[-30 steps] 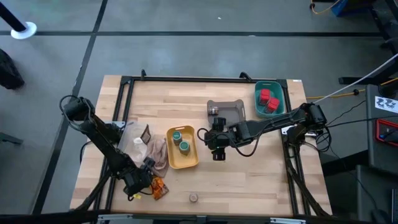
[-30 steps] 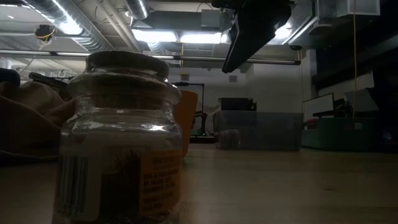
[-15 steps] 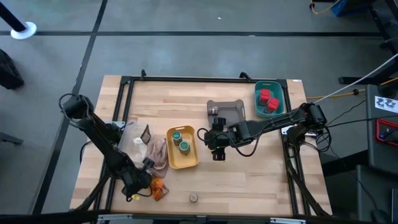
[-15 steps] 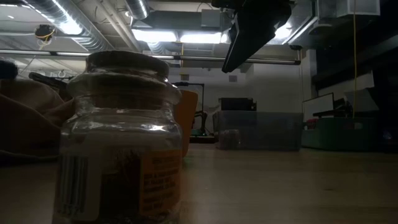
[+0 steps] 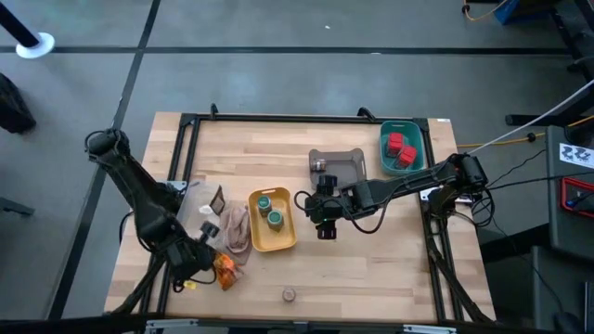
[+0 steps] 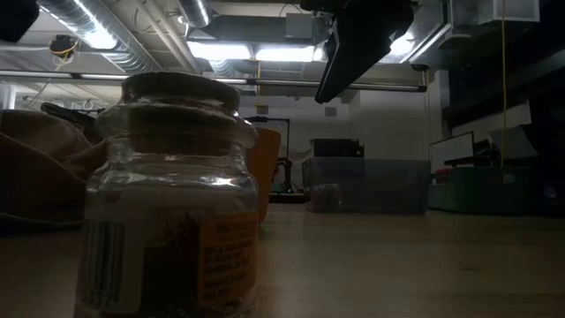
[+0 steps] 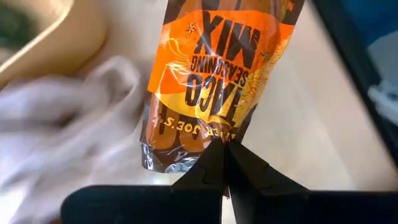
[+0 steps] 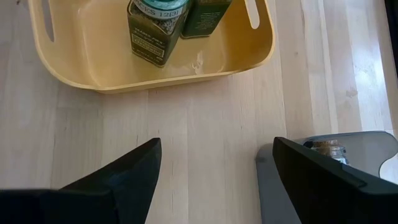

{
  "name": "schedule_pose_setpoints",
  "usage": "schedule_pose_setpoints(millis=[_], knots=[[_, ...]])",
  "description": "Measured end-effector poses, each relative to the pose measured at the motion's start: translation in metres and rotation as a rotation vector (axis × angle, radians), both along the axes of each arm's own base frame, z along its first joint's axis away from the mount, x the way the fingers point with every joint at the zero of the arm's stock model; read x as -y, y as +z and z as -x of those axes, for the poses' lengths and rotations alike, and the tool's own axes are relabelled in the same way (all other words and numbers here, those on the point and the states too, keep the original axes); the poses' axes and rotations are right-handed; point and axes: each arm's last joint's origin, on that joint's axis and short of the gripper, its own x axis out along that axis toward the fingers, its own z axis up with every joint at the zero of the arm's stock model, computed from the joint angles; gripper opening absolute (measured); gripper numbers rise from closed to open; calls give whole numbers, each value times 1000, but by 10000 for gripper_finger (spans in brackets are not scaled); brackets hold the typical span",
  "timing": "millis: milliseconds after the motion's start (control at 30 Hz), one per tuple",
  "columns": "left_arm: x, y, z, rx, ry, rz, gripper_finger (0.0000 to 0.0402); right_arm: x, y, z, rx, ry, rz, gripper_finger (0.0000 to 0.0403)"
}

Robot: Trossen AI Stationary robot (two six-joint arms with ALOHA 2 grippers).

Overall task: Sort spices by type
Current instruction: Put the orange seasoning bag into the transparent bin

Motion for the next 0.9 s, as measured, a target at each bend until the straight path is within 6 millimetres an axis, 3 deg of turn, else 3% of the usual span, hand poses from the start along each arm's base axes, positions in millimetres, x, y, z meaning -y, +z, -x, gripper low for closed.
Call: schedule_pose_setpoints(millis=[167, 367, 633, 900], knots=[[-14, 35, 11, -98, 71, -90, 0, 0, 0, 0, 0, 0, 0, 308], [-31, 58, 25, -220, 248, -202, 0, 0, 0, 0, 0, 0, 0, 308], [-39, 63, 28, -316, 436, -204, 0, 0, 0, 0, 0, 0, 0, 308], [-47, 56, 9, -438, 652, -151, 0, 0, 0, 0, 0, 0, 0, 308]])
